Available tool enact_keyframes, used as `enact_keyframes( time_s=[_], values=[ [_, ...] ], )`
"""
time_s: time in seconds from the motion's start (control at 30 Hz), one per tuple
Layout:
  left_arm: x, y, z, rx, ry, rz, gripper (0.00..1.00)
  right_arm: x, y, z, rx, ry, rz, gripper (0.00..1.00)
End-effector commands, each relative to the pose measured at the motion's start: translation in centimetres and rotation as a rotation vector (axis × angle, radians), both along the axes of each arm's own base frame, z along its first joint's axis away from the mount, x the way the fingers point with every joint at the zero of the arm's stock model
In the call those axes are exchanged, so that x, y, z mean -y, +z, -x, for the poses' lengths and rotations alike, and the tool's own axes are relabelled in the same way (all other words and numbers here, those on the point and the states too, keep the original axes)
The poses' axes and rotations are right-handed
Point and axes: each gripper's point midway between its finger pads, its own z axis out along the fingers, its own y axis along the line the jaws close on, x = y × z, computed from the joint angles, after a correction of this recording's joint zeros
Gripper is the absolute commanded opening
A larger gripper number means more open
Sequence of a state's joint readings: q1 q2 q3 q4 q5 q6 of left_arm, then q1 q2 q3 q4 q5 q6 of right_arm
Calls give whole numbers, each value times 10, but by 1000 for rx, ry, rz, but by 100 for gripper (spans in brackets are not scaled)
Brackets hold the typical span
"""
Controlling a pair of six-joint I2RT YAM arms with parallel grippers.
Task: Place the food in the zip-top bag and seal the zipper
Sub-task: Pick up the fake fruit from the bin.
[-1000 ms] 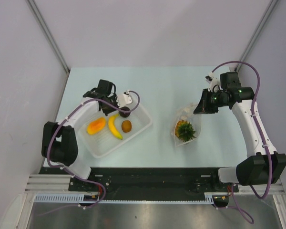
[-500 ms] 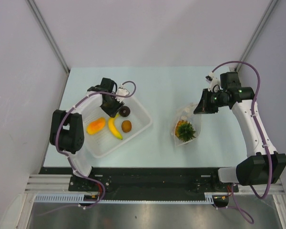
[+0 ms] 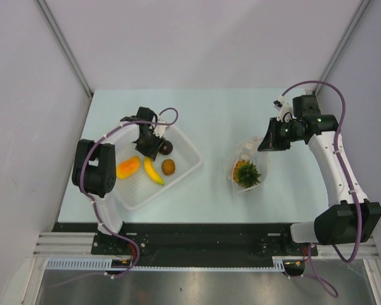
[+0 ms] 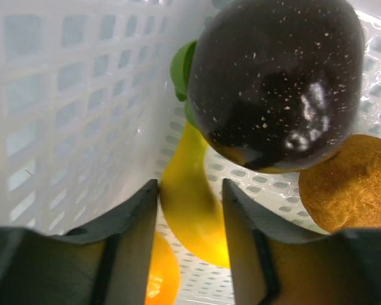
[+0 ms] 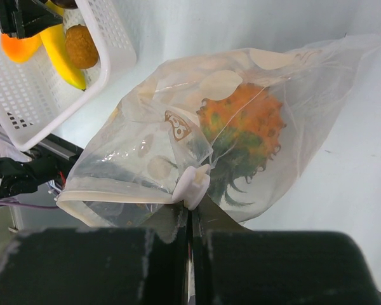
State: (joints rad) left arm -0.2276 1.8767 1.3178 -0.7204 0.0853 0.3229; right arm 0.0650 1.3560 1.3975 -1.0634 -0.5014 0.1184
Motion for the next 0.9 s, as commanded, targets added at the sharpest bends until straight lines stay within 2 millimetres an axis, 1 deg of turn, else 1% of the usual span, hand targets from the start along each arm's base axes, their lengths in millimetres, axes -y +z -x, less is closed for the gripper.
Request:
enact_keyframes(
  time_s=[0.0,0.03,0.07,0.13,0.17,0.2,0.23,0.27,0.3,0.33,0.37,0.4,0.43,0.47,0.5,0.53,0.57,0.6,0.63,0.67,0.7,0.73,0.77,0.8,0.83,0.87],
  values=[
    [3,-4,9,-34,49,38,42,2,12,-10,59,2,9,0],
    [5,-3,10,-36,45,51,36,2,12,-10,60,2,7,0],
    [5,1,11,-32,49,53,25,2,12,-10,59,1,7,0],
    [5,18,6,9,58,60,17,1,12,-9,60,5,3,0],
    [6,32,1,41,64,69,13,1,13,-9,60,6,1,0],
    [7,54,-3,98,67,82,10,1,13,-9,60,7,-2,0],
    [6,68,-8,139,78,83,1,0,13,-8,58,8,-4,0],
    [7,88,-16,198,83,94,0,-1,11,-8,54,13,-6,0],
    [7,107,-20,252,87,105,0,-2,10,-7,51,18,-13,0],
    [8,136,-22,335,78,128,0,-3,9,-7,47,20,-19,0],
    [11,162,-28,417,66,158,0,-4,10,-6,52,30,-21,0],
    [15,182,-30,483,50,177,0,-6,10,-6,51,44,-33,0],
    [18,223,-31,625,13,206,0,-6,10,-6,50,52,-36,0],
    [25,243,-29,694,-27,232,0,-7,11,-6,55,65,-37,0],
    [39,263,-25,765,-83,256,0,-9,12,-7,57,74,-44,0],
    [48,315,-20,955,-143,290,0,-9,12,-7,55,79,-48,0],
    [60,324,-13,1012,-207,319,0,-10,13,-7,57,86,-51,0],
    [82,344,1,1092,-289,359,0,-11,15,-7,61,94,-62,0],
    [96,377,6,1243,-376,380,0,-12,14,-7,58,100,-68,0],
    [116,383,26,1293,-469,424,0,-12,14,-8,58,102,-72,0],
    [134,393,41,1337,-575,478,0,-13,14,-7,56,112,-79,0],
    [146,410,50,1446,-652,488,0,-12,14,-8,53,112,-80,0],
    [172,414,66,1472,-737,531,0,-12,13,-9,50,116,-86,0],
    [184,420,73,1528,-800,514,0,-11,12,-8,46,120,-86,0],
    [196,432,79,1592,-835,534,0,-9,10,-12,36,114,-88,0],
    [219,431,94,1613,-902,570,0,-9,10,-11,27,116,-98,0]
  ],
)
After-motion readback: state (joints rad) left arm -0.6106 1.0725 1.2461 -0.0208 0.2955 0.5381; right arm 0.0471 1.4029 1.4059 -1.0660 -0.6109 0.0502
